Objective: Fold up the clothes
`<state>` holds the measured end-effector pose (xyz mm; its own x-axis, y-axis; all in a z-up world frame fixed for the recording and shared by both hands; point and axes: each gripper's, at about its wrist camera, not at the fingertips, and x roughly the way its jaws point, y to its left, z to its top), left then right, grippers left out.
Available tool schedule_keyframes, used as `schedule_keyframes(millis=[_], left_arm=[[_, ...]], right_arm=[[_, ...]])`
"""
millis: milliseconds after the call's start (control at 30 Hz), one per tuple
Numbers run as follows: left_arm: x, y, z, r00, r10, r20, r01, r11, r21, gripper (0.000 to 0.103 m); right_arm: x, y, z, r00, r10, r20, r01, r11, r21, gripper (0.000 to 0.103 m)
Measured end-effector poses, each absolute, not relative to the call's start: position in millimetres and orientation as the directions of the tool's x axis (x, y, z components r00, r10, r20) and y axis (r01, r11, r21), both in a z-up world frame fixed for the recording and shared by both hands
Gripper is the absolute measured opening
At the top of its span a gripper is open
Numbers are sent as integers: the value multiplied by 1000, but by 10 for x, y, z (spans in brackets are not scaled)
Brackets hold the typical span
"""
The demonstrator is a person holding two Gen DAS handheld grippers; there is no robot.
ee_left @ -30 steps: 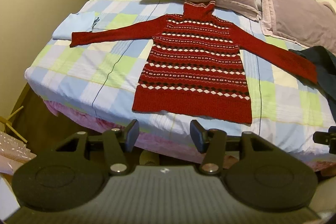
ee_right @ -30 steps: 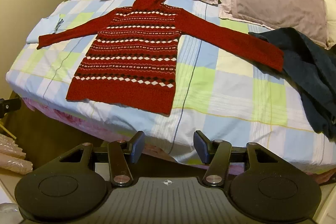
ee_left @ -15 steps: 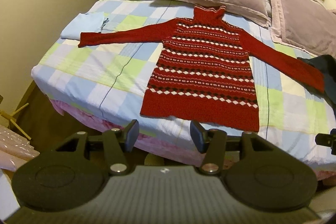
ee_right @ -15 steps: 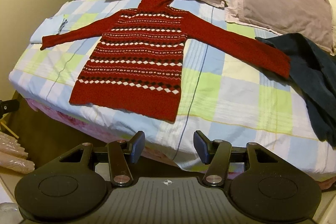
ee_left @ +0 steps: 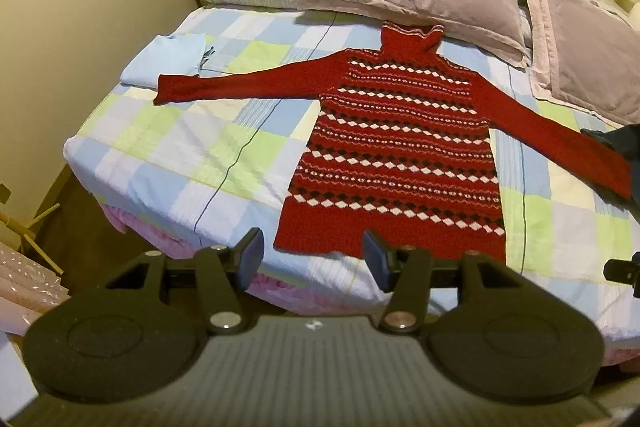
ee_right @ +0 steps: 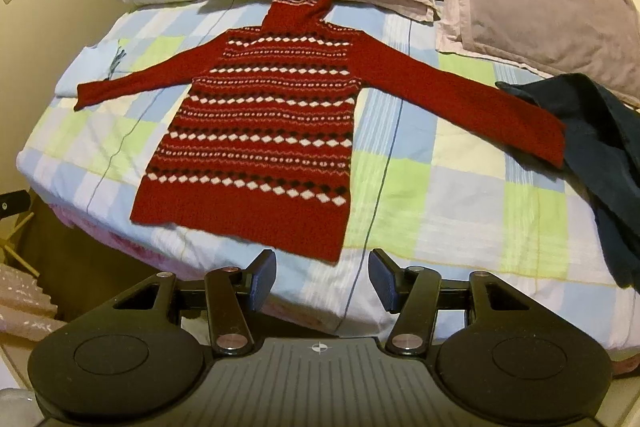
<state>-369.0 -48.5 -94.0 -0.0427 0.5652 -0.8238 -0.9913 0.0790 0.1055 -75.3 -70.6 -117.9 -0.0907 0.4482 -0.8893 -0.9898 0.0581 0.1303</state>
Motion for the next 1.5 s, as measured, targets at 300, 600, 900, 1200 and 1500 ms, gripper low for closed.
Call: schedule_keyframes(millis=[300,600,900,1200,1500], left_arm=[[-4077,399,-1200,-2,529,-848,-999,35,25,51],[-4822,1857,-1369,-28,487,-873,-999,3,34,51],[-5463,3062,-1742,40,443,-895,-998,-25,-57,51],[-6211,3684,-2263,122,395,-911,-954,-206,-217,50],[-7230,3993,-3226,203,451,-869,-716,-537,-446,42]], right_arm=[[-760,7,-1297,-94,475,-875,-969,158,189,55],[-769,1062,-1420,-62,463,-884,-888,379,260,55],[-1251,1809,-1570,-4,405,-914,-859,467,211,55],[-1444,2273,-1709,88,343,-935,-824,552,125,55],[-1786,2581,-2373,117,198,-973,-827,562,15,55]])
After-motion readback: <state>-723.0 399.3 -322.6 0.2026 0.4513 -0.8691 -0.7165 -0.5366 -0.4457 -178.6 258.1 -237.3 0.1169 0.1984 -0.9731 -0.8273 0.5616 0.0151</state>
